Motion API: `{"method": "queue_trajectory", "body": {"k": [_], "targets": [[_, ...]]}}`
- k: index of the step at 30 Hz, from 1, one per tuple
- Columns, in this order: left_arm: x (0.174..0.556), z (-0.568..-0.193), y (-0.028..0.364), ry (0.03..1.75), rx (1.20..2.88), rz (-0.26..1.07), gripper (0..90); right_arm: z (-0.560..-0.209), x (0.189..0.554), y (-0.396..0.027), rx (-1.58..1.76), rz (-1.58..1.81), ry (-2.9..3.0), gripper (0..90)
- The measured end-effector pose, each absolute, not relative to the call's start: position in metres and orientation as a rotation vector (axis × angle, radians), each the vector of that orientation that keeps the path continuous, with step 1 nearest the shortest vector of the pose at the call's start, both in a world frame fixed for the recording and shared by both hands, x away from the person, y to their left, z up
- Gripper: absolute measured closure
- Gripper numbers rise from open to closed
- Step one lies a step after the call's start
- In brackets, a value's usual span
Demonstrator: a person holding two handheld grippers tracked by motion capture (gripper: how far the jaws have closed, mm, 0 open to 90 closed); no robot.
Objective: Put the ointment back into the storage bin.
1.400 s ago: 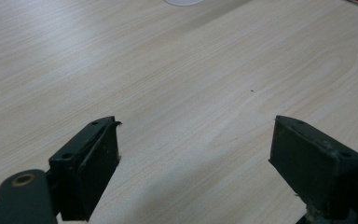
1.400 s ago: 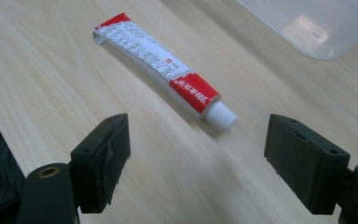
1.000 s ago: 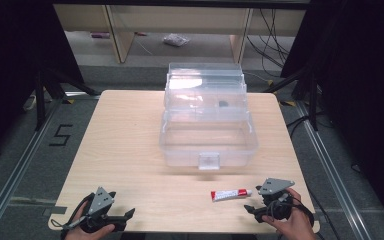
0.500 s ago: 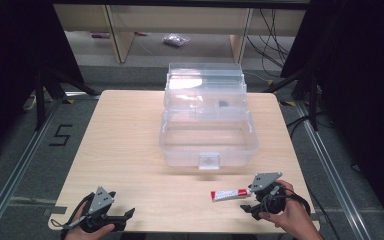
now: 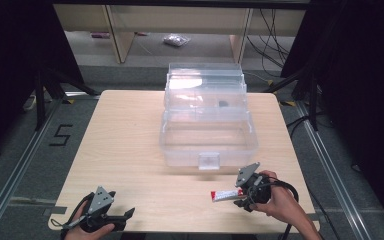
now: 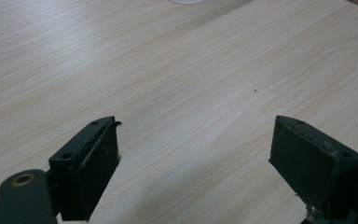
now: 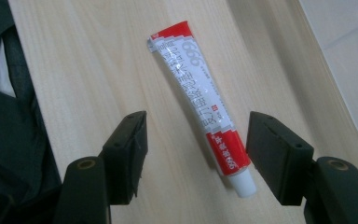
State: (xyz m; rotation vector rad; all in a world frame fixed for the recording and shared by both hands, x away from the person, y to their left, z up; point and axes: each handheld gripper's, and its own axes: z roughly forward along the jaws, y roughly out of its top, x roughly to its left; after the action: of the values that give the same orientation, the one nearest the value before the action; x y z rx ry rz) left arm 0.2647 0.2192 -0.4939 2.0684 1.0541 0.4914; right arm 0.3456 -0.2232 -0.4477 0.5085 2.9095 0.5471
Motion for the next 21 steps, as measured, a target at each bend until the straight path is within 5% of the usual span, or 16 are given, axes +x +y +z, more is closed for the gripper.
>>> {"method": "queue_trajectory", "body": {"k": [21], "targets": [[0.266, -0.493, 0.221, 1.041, 2.098, 0.477, 15.0, -0.462, 0.373, -0.202, 0.418, 0.210, 3.025, 57.7]]}}
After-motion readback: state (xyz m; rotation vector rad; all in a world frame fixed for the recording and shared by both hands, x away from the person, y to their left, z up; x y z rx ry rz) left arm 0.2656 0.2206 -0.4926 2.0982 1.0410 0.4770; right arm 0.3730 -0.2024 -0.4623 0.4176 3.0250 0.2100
